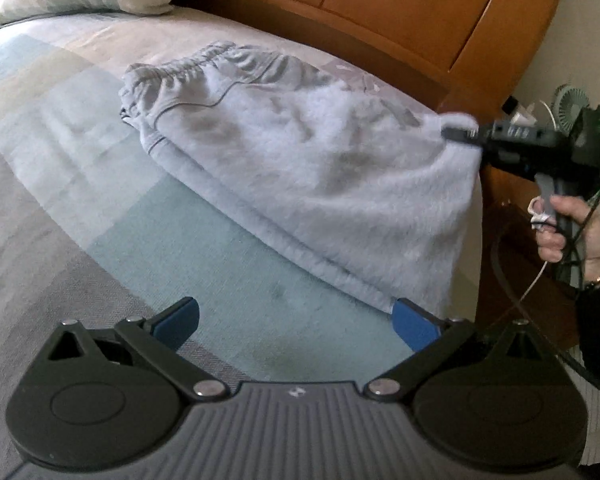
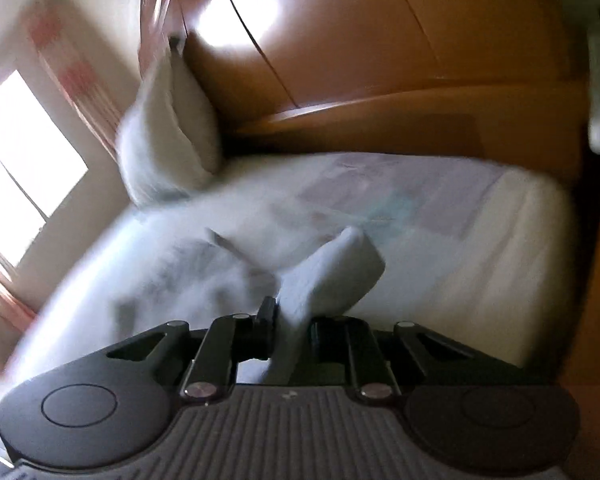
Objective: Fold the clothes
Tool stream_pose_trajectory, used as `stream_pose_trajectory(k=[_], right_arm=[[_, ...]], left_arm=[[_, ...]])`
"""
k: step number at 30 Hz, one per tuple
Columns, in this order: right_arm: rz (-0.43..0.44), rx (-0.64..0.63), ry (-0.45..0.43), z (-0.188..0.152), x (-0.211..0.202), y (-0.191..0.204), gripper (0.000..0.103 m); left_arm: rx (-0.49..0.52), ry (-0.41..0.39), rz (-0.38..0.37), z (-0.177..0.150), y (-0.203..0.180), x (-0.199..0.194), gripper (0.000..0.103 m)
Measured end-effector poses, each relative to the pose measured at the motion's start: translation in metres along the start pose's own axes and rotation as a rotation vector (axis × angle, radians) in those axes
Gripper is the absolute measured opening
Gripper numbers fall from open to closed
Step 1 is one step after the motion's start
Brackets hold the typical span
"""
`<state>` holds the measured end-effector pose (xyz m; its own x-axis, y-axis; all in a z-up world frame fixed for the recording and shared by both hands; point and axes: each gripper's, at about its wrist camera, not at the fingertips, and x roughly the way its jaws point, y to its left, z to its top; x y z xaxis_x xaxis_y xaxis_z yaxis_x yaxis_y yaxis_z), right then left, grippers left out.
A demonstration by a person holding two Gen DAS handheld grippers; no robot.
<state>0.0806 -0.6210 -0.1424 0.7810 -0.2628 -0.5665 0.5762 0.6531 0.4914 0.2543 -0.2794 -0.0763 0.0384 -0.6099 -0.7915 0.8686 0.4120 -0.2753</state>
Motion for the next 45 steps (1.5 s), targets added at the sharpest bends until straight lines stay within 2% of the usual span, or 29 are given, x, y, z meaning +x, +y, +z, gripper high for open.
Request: stream_pose_trajectory(k=[2,3,5,6,8,10,12,14,17,19,22,25,27,28,30,34,38,41,43,45], right_arm=[[-0.07,-0.064,0.024,-0.003,0.0,0.002,0.035],[-0.12,-0.094,0.019,-0.004,-0.004,0.005,0.046],[-0.196,-0.161,-0.033,-0.007,-0.02,0.017,0.047],[-0.201,-0.2,-0.066,-0.008,-0.028,0.026,0.049],[-0.155,-0.296,-0.117,-0.012,-0.039,0.045,0.06],[-0.061,-0.415,-0.117,-0.02,-0.041,0.065,0.069],[-0.019,-0.521,-0.078,-0.033,-0.028,0.079,0.073],[-0.017,-0.607,-0.022,-0.046,-0.01,0.088,0.073],[-0.098,-0.652,0.047,-0.066,0.004,0.072,0.074],[-0.107,-0.648,0.056,-0.075,-0.001,0.06,0.077],[-0.102,-0.631,0.046,-0.07,-0.006,0.068,0.077],[0.014,-0.644,0.02,-0.076,-0.019,0.087,0.079],[0.063,-0.669,0.051,-0.085,-0.017,0.095,0.085],[0.083,-0.683,0.073,-0.09,-0.014,0.098,0.086],[0.06,-0.723,0.133,-0.101,-0.002,0.099,0.087],[0.074,-0.696,0.123,-0.091,-0.009,0.1,0.087],[0.091,-0.684,0.056,-0.082,-0.005,0.114,0.087],[0.073,-0.686,0.184,-0.092,0.019,0.12,0.087],[0.08,-0.691,0.187,-0.094,0.017,0.123,0.086],[0.106,-0.694,0.16,-0.08,0.009,0.128,0.086]], left_arm=[[-0.007,-0.007,0.014,0.001,0.004,-0.003,0.102],[-0.01,-0.011,0.024,0.002,0.006,-0.005,0.102],[-0.012,-0.023,0.045,0.008,0.008,-0.006,0.102],[-0.012,-0.028,0.056,0.01,0.009,-0.006,0.102],[-0.007,-0.042,0.082,0.019,0.009,-0.007,0.102],[0.006,-0.058,0.088,0.029,0.005,-0.005,0.102],[0.021,-0.077,0.082,0.04,-0.001,0.0,0.102],[0.037,-0.095,0.077,0.052,-0.007,0.004,0.102],[0.074,-0.125,0.068,0.065,-0.017,0.012,0.102],[0.109,-0.144,0.067,0.072,-0.023,0.023,0.102],[0.127,-0.16,0.071,0.08,-0.025,0.044,0.102],[0.06,-0.13,0.071,0.082,-0.017,0.069,0.102],[0.009,-0.117,0.066,0.077,-0.008,0.079,0.102],[0.02,-0.129,0.068,0.073,-0.009,0.076,0.102],[0.039,-0.11,0.095,0.068,-0.014,0.068,0.102],[0.053,-0.137,0.105,0.052,-0.016,0.032,0.102],[-0.006,-0.168,0.14,0.026,-0.008,0.006,0.102],[-0.07,-0.154,0.176,0.006,0.0,-0.004,0.102],[-0.097,-0.159,0.2,-0.009,0.004,-0.016,0.102],[-0.113,-0.172,0.229,-0.024,0.008,-0.029,0.102]])
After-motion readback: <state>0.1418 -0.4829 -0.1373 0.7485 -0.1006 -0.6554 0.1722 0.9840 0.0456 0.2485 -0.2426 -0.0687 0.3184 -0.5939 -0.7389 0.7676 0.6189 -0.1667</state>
